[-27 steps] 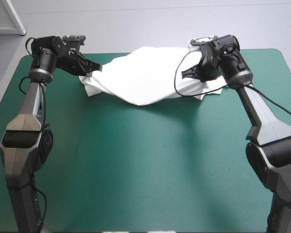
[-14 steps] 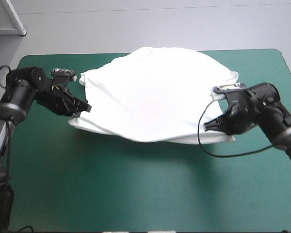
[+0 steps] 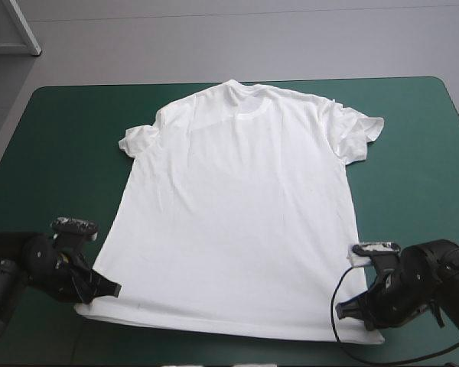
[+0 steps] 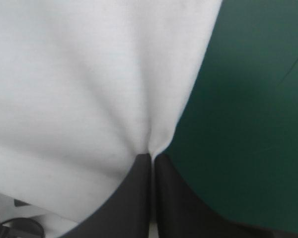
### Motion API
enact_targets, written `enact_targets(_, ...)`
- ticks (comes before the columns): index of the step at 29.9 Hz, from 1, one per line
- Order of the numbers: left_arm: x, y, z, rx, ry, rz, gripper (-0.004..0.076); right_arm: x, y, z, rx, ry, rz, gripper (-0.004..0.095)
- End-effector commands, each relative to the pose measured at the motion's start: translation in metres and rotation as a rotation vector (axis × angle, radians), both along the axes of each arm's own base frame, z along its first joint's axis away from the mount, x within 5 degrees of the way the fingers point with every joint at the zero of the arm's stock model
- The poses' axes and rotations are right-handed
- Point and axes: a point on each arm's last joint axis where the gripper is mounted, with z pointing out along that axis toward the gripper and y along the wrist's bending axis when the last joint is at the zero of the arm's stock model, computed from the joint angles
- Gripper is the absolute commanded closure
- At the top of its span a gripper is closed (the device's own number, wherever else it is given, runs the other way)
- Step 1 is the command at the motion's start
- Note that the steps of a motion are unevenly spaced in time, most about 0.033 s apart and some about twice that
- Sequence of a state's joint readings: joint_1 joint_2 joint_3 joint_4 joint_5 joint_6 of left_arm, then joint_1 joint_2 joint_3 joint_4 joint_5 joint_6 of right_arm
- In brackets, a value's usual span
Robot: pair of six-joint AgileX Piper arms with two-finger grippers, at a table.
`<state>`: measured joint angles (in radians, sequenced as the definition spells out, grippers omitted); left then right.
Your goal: Fold the cloth
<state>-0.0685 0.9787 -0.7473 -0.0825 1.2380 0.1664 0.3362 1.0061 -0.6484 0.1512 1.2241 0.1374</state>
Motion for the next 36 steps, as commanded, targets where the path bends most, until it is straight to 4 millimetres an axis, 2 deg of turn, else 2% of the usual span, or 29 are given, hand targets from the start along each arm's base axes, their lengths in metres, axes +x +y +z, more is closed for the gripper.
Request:
enact_targets(1, -0.022, 0.002, -0.006, 0.005, 0.033, 0.006, 0.0732, -0.014, -0.004, -0.01, -0.006, 0.045, 0.043, 0.0926)
enact_targets(5, -0.026, 0.001, -0.015, -0.002, 0.068, 0.001, 0.0727, -0.016, -0.005, -0.011, -0.008, 0.037, 0.105, 0.0907)
enact_targets(7, -0.026, -0.001, -0.015, -0.02, 0.069, -0.016, 0.0694, -0.015, -0.004, -0.011, -0.005, 0.031, 0.121, 0.0811)
enact_targets(9, -0.026, -0.002, -0.015, -0.032, 0.068, -0.029, 0.0622, -0.014, -0.004, -0.009, -0.005, 0.022, 0.135, 0.0619)
enact_targets(10, -0.026, -0.003, -0.015, -0.041, 0.068, -0.033, 0.0563, -0.014, -0.004, -0.009, -0.008, 0.018, 0.136, 0.0513)
enact_targets(11, -0.026, -0.004, -0.015, -0.048, 0.067, -0.031, 0.0498, -0.013, -0.005, -0.009, -0.013, 0.009, 0.132, 0.0347)
enact_targets(13, -0.025, -0.004, -0.015, -0.052, 0.063, -0.03, 0.0381, -0.01, -0.005, -0.007, -0.015, -0.02, 0.129, 0.0144)
enact_targets(14, -0.024, -0.004, -0.014, -0.052, 0.051, -0.029, 0.0329, -0.007, -0.005, -0.004, -0.02, -0.05, 0.125, 0.0061)
enact_targets(15, -0.022, -0.004, -0.013, -0.055, 0.026, -0.019, 0.0291, -0.005, -0.005, -0.002, -0.023, -0.072, 0.12, 0.003)
enact_targets(17, -0.014, -0.004, -0.007, -0.06, -0.047, 0.013, 0.027, 0.002, -0.004, 0.007, -0.015, -0.14, 0.107, 0.0023)
enact_targets(21, 0.017, -0.005, 0.017, -0.07, -0.214, 0.039, 0.027, 0.013, -0.001, 0.028, 0.007, -0.243, 0.077, 0.006)
enact_targets(24, 0.053, -0.007, 0.034, -0.066, -0.257, 0.041, 0.027, 0.017, -0.002, 0.037, -0.002, -0.282, 0.058, 0.0076)
enact_targets(27, 0.098, -0.01, 0.044, -0.064, -0.277, 0.041, 0.027, 0.018, -0.003, 0.041, -0.005, -0.294, 0.037, 0.0076)
enact_targets(31, 0.155, -0.013, 0.044, -0.063, -0.284, 0.045, 0.027, 0.018, -0.003, 0.041, -0.001, -0.289, 0.014, 0.0076)
enact_targets(36, 0.206, -0.017, 0.03, -0.058, -0.278, 0.047, 0.0271, 0.018, -0.003, 0.041, 0.001, -0.285, -0.011, 0.0076)
